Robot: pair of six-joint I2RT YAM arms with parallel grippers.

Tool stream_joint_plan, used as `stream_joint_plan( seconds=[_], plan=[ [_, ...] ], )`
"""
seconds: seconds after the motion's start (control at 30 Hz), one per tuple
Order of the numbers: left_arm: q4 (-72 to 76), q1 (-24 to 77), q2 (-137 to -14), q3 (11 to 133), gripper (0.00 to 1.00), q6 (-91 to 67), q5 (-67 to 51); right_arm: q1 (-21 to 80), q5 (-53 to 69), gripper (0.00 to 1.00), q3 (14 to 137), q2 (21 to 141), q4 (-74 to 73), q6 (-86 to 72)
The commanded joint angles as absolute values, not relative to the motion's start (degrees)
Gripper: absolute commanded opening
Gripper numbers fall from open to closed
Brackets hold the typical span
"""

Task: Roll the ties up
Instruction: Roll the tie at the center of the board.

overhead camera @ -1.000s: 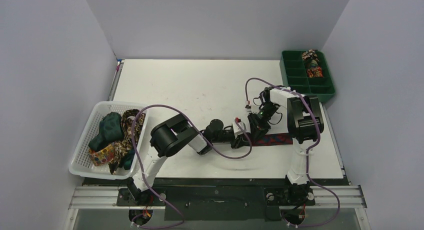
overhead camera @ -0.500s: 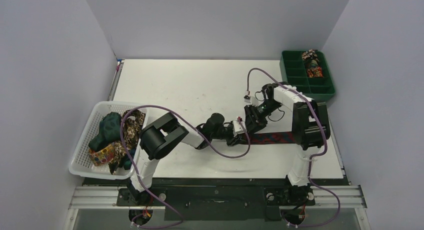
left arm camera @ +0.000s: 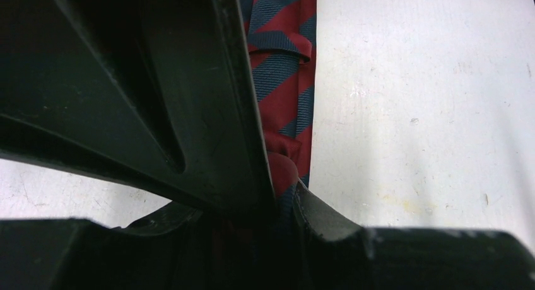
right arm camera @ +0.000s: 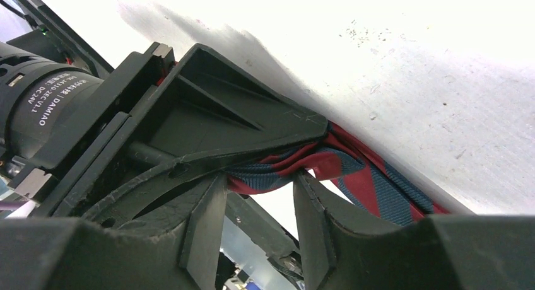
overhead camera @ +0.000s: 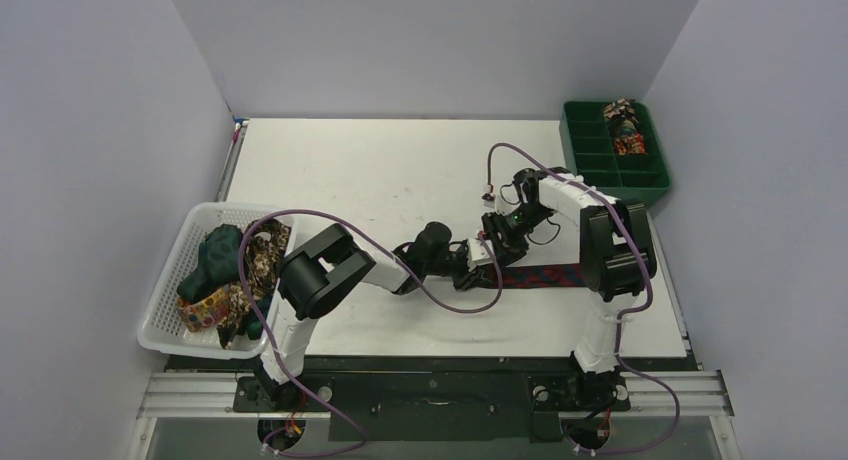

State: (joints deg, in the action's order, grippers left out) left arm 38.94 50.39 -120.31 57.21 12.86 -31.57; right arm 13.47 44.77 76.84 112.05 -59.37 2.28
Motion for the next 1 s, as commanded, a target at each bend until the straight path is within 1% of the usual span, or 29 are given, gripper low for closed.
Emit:
stream_joint_plan(
  seconds=[0.0,0.03,0.07,0.1,0.13,0.37,0.43,0.5,0.53,0.6,0.77,0.93,0.97],
  plan=[
    [25.18,49.67,-122.28,55.8,0.08,15.71,-28.74,14.03,39.18,0.36,74.87,113.09,-54.16,2.13],
    [24.98,49.67,-122.31,55.87,0.08,15.73,-28.79,14.16,39.32,0.26,74.83,113.37,-53.53,2.03],
    [24.66,49.7,-122.34,56.02,0.08,15.73,-28.73,14.2,39.05,0.19,74.94,113.55,-53.4,2.07],
    [24.59,49.68,-122.3,55.96,0.08,15.73,-28.69,14.14,38.78,0.05,75.04,114.04,-53.38,2.13],
    [24.53,49.6,-122.11,55.76,0.08,15.73,-28.82,13.97,38.06,0.01,75.25,114.24,-53.84,2.64],
    [23.68,48.48,-121.53,54.8,0.1,17.21,-30.7,9.62,29.98,0.0,76.09,116.54,-58.54,10.03],
    [23.41,48.12,-121.67,54.92,0.13,17.5,-31.29,8.99,27.82,0.0,76.28,117.52,-59.08,10.82],
    [23.29,47.82,-121.72,55.16,0.18,17.77,-32.09,8.88,26.43,0.0,76.27,118.17,-58.91,10.95],
    [23.29,47.73,-121.68,55.3,0.25,17.85,-32.31,8.94,25.53,0.0,76.23,118.38,-58.41,10.84],
    [23.48,47.47,-121.58,55.43,0.32,18.05,-33.53,8.9,24.44,0.0,76.19,118.63,-57.64,10.42],
    [26.13,46.7,-121.26,55.34,0.42,17.51,-36.74,8.97,22.59,0.0,76.78,119.69,-57.14,10.31],
    [27.57,46.51,-121.02,56.3,0.49,17.33,-38.17,9.81,21.05,0.0,77.34,119.66,-56.84,9.42],
    [28.05,46.39,-120.98,56.48,0.53,17.23,-38.81,9.87,20.56,0.0,77.39,119.6,-56.75,9.08]
  ],
)
